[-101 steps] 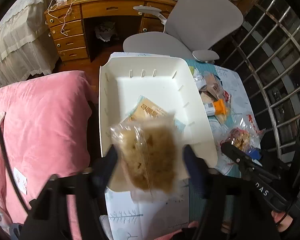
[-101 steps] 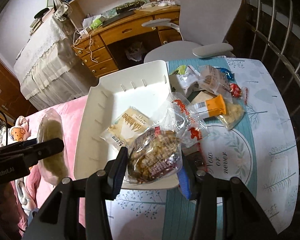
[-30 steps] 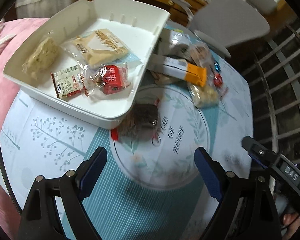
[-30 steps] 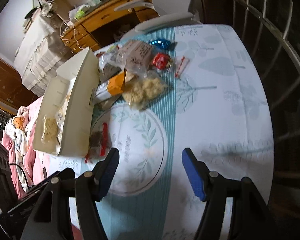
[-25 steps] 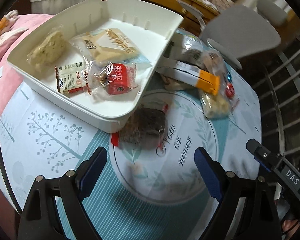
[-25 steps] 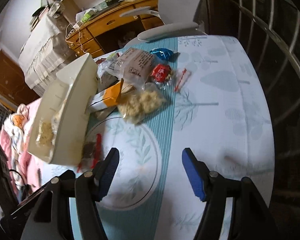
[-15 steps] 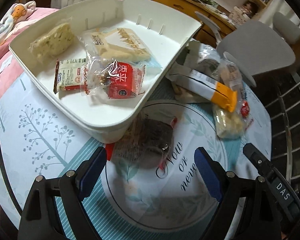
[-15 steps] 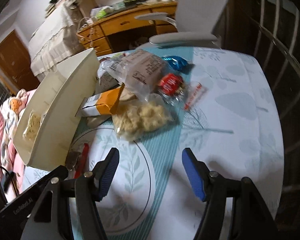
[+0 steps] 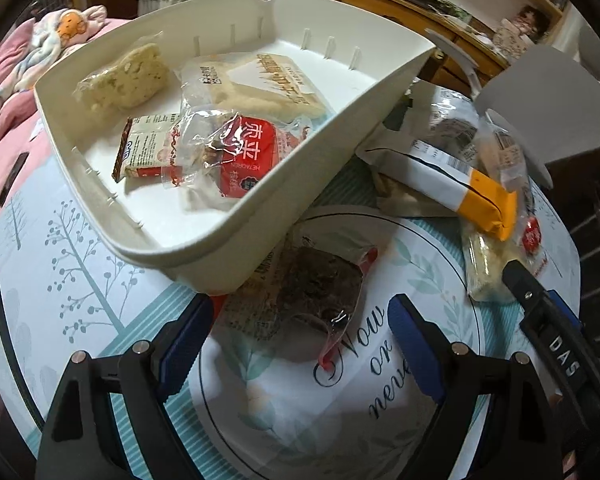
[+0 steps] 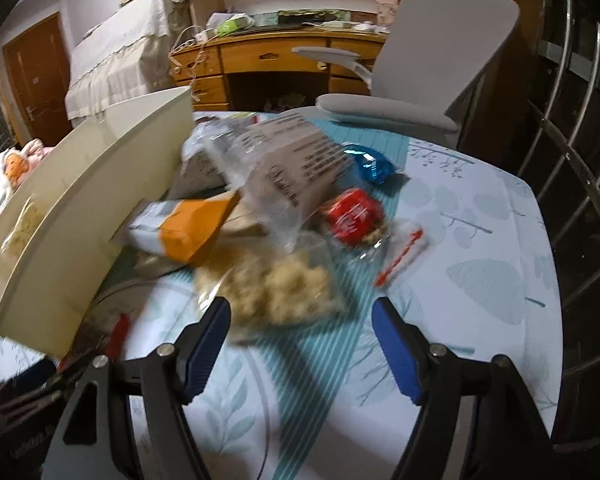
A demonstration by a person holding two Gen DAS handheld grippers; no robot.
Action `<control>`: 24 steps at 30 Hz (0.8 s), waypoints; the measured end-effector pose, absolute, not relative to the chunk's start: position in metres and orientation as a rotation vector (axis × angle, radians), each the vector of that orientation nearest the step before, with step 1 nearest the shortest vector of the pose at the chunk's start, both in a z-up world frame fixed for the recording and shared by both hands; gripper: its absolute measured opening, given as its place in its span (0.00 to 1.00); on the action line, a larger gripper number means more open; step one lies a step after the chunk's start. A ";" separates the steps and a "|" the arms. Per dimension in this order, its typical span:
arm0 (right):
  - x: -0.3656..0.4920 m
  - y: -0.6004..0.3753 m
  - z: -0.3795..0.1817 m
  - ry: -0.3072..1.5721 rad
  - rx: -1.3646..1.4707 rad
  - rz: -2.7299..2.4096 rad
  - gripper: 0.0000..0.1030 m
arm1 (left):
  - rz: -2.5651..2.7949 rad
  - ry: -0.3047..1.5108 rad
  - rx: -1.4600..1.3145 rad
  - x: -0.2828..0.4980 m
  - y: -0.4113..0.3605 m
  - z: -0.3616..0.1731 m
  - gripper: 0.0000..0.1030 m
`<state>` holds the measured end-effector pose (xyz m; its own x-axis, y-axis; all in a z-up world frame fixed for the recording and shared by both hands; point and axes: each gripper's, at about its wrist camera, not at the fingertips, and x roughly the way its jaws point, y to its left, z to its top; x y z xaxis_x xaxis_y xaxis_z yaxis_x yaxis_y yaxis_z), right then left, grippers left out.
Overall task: Organize snacks
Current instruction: 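Reach left tool to dark brown packet while right tool approaches clear crumbly bag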
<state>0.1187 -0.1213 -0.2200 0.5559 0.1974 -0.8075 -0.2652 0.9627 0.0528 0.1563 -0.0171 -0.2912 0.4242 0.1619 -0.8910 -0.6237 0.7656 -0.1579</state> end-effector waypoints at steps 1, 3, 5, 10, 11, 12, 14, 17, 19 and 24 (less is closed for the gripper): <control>0.123 -0.123 -0.221 0.945 -0.067 0.279 0.76 | 0.530 1.021 -0.526 0.157 -0.016 -0.292 0.84; 0.130 -0.125 -0.223 0.954 -0.053 0.298 0.79 | 0.559 1.022 -0.542 0.159 -0.016 -0.293 0.81; 0.135 -0.124 -0.225 0.962 -0.058 0.318 0.81 | 0.595 1.022 -0.556 0.161 -0.016 -0.296 0.80; 0.135 -0.117 -0.227 0.948 -0.090 0.371 0.84 | 0.690 1.018 -0.611 0.164 -0.016 -0.299 0.73; 0.135 -0.115 -0.228 0.948 -0.093 0.386 0.84 | 0.706 1.012 -0.625 0.165 -0.015 -0.299 0.73; 0.136 -0.114 -0.228 0.949 -0.090 0.400 0.84 | 0.715 1.009 -0.630 0.166 -0.015 -0.299 0.73; 0.136 -0.110 -0.230 0.957 -0.087 0.432 0.84 | 0.733 1.003 -0.641 0.167 -0.016 -0.300 0.73; 0.136 -0.105 -0.234 0.952 -0.105 0.454 0.84 | 0.754 0.995 -0.659 0.168 -0.015 -0.301 0.73; 0.136 -0.104 -0.236 0.954 -0.101 0.461 0.84 | 0.765 1.000 -0.658 0.168 -0.016 -0.302 0.72; 0.139 -0.108 -0.243 0.999 -0.038 0.467 0.84 | 0.779 1.039 -0.591 0.178 -0.025 -0.307 0.68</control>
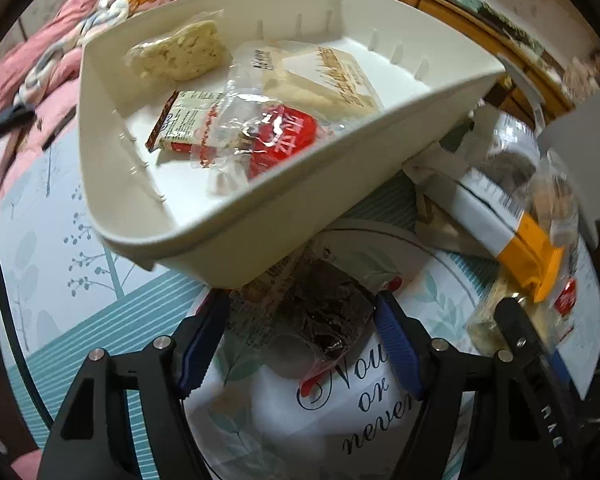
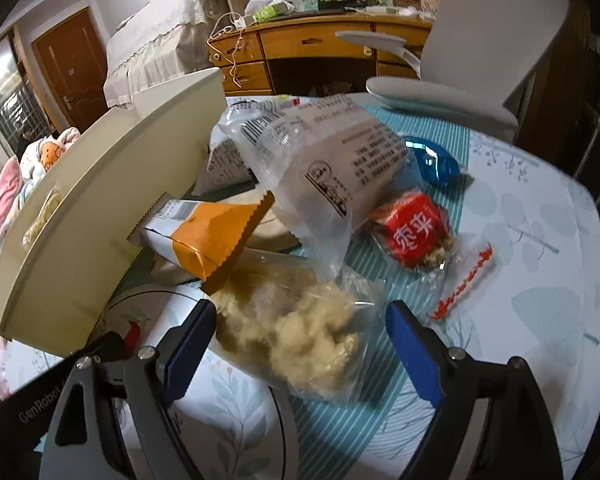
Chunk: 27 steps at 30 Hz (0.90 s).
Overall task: Organize snacks
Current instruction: 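Reach left tool to dark brown packet while right tool approaches clear crumbly bag, then grasp dark brown packet with left tool while right tool grasps crumbly bag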
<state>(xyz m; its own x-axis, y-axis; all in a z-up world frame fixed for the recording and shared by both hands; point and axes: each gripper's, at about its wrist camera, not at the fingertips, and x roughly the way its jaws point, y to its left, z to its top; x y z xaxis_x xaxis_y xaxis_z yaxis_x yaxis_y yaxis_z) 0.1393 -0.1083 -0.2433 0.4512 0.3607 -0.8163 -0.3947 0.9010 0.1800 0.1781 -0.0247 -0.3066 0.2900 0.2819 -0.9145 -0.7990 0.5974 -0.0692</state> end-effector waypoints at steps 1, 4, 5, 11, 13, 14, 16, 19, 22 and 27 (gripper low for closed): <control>0.140 -0.109 -0.245 1.006 -0.026 0.468 0.84 | 0.782 1.049 -0.575 0.180 -0.027 -0.307 0.67; 0.139 -0.110 -0.245 0.997 -0.029 0.472 0.83 | 0.749 1.035 -0.564 0.182 -0.031 -0.306 0.53; 0.138 -0.109 -0.246 0.993 -0.036 0.476 0.81 | 0.742 1.035 -0.556 0.183 -0.031 -0.306 0.51; 0.131 -0.102 -0.245 0.987 -0.067 0.490 0.65 | 0.708 1.031 -0.563 0.182 -0.028 -0.305 0.48; 0.129 -0.101 -0.244 0.987 -0.071 0.486 0.63 | 0.688 1.041 -0.561 0.181 -0.027 -0.305 0.48; 0.128 -0.101 -0.244 0.990 -0.068 0.485 0.62 | 0.678 1.044 -0.562 0.179 -0.027 -0.305 0.47; 0.129 -0.101 -0.243 1.003 -0.065 0.479 0.61 | 0.658 1.056 -0.554 0.173 -0.027 -0.304 0.47; 0.130 -0.101 -0.241 1.029 -0.064 0.469 0.57 | 0.625 1.091 -0.562 0.170 -0.027 -0.303 0.47; 0.126 -0.100 -0.237 1.047 -0.083 0.465 0.54 | 0.563 1.143 -0.574 0.167 -0.024 -0.301 0.46; 0.117 -0.102 -0.232 1.081 -0.102 0.455 0.50 | 0.506 1.199 -0.602 0.154 -0.019 -0.297 0.46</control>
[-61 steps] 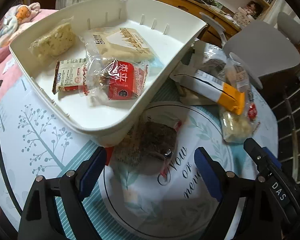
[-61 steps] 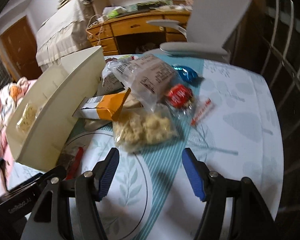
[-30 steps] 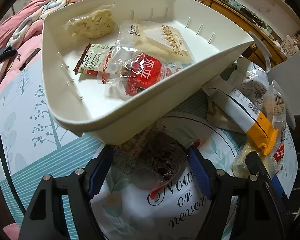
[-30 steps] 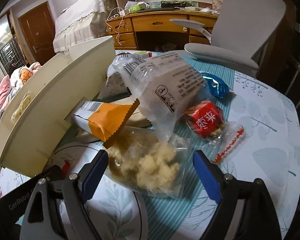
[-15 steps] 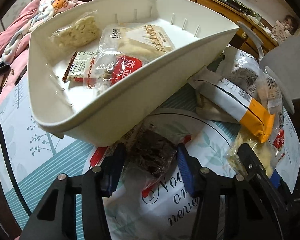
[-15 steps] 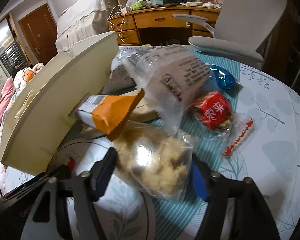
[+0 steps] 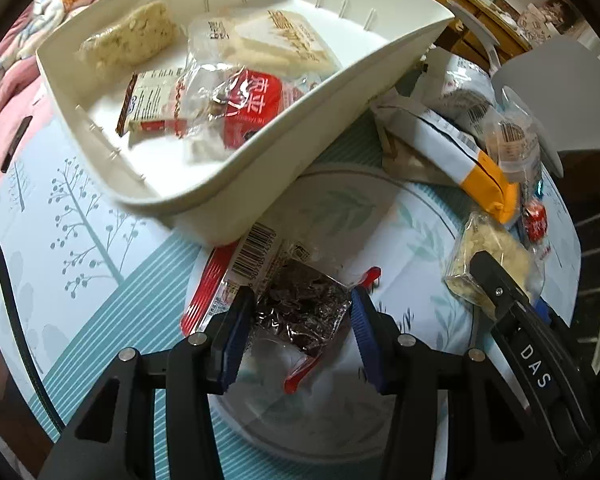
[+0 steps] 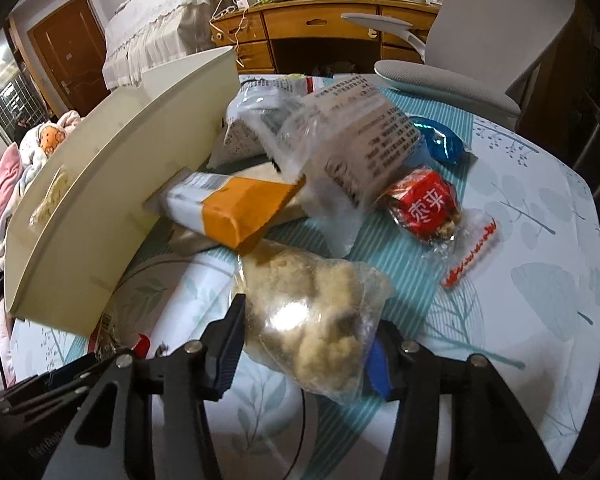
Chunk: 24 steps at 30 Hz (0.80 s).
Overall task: Organize snacks
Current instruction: 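Grasp dark brown packet with left tool while right tool grasps crumbly bag, then carry brown packet into tray with left tool while right tool drops crumbly bag there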
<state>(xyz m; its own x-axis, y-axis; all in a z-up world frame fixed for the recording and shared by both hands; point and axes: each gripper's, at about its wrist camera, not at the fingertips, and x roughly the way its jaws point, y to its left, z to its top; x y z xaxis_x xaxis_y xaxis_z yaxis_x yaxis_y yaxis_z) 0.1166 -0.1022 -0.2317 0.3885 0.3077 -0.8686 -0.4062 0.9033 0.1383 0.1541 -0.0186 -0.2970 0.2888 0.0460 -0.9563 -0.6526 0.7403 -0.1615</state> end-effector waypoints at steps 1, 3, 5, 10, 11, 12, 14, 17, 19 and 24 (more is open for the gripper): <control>0.114 -0.104 -0.231 1.094 -0.095 0.450 0.50 | 0.496 1.212 -0.601 0.153 -0.018 -0.296 0.46; 0.108 -0.108 -0.230 1.121 -0.076 0.439 0.50 | 0.470 1.249 -0.600 0.150 -0.021 -0.292 0.46; 0.101 -0.113 -0.228 1.147 -0.055 0.429 0.49 | 0.446 1.287 -0.611 0.145 -0.019 -0.289 0.46; 0.076 -0.128 -0.223 1.197 -0.032 0.426 0.49 | 0.375 1.308 -0.634 0.129 -0.018 -0.270 0.46; 0.070 -0.131 -0.222 1.211 -0.035 0.418 0.49 | 0.364 1.317 -0.627 0.129 -0.018 -0.265 0.46; 0.064 -0.135 -0.222 1.221 -0.033 0.411 0.49 | 0.358 1.324 -0.622 0.127 -0.019 -0.260 0.46; 0.054 -0.142 -0.221 1.249 -0.015 0.394 0.49 | 0.332 1.346 -0.611 0.125 -0.018 -0.251 0.46; 0.038 -0.152 -0.218 1.295 0.052 0.369 0.49 | 0.291 1.362 -0.607 0.118 -0.017 -0.237 0.46; 0.028 -0.159 -0.215 1.326 0.134 0.366 0.49 | 0.261 1.370 -0.588 0.113 -0.017 -0.226 0.46; 0.004 -0.156 -0.204 1.350 0.217 0.380 0.49 | 0.201 1.373 -0.544 0.109 -0.019 -0.203 0.46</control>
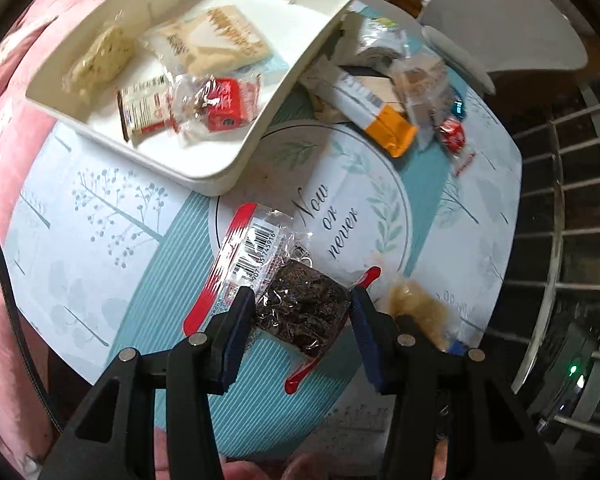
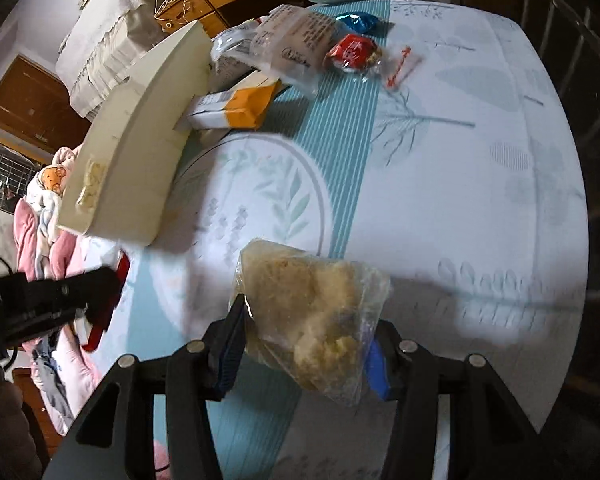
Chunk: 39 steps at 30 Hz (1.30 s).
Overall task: Organize snacks
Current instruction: 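Carry brown packet into tray with left tool while right tool drops crumbly bag there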
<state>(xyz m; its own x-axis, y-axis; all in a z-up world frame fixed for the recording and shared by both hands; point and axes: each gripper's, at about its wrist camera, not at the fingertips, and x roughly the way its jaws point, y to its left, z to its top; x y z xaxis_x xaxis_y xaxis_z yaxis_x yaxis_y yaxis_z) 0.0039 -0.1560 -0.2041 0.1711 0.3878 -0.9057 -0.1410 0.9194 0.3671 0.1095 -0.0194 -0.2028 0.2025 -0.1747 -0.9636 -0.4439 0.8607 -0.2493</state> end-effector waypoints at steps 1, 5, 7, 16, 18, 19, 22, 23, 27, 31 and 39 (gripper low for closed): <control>-0.001 -0.154 -0.202 1.353 0.243 0.390 0.49 | 0.186 1.366 -0.529 0.108 -0.019 -0.196 0.46; -0.018 -0.139 -0.191 1.359 0.321 0.414 0.49 | 0.145 1.338 -0.480 0.115 -0.017 -0.176 0.46; -0.021 -0.129 -0.184 1.348 0.323 0.420 0.49 | 0.104 1.305 -0.446 0.119 -0.011 -0.160 0.46; -0.031 -0.081 -0.152 1.233 0.313 0.362 0.49 | -0.052 1.260 -0.352 0.146 0.037 -0.124 0.46; -0.029 -0.074 -0.147 1.215 0.333 0.328 0.49 | -0.069 1.251 -0.320 0.148 0.050 -0.118 0.46; -0.029 -0.068 -0.144 1.201 0.342 0.310 0.49 | -0.082 1.246 -0.303 0.149 0.058 -0.114 0.46; -0.026 -0.051 -0.138 1.167 0.363 0.268 0.49 | -0.117 1.252 -0.258 0.151 0.081 -0.108 0.46; -0.026 -0.045 -0.136 1.154 0.372 0.252 0.49 | -0.126 1.255 -0.247 0.151 0.086 -0.108 0.46; -0.024 -0.020 -0.127 1.105 0.415 0.207 0.49 | -0.183 1.287 -0.167 0.158 0.110 -0.107 0.46; -0.020 0.007 -0.121 1.064 0.457 0.183 0.49 | -0.226 1.325 -0.094 0.168 0.133 -0.110 0.46; 0.001 0.054 -0.109 0.989 0.485 0.199 0.49 | -0.264 1.285 0.042 0.190 0.165 -0.110 0.46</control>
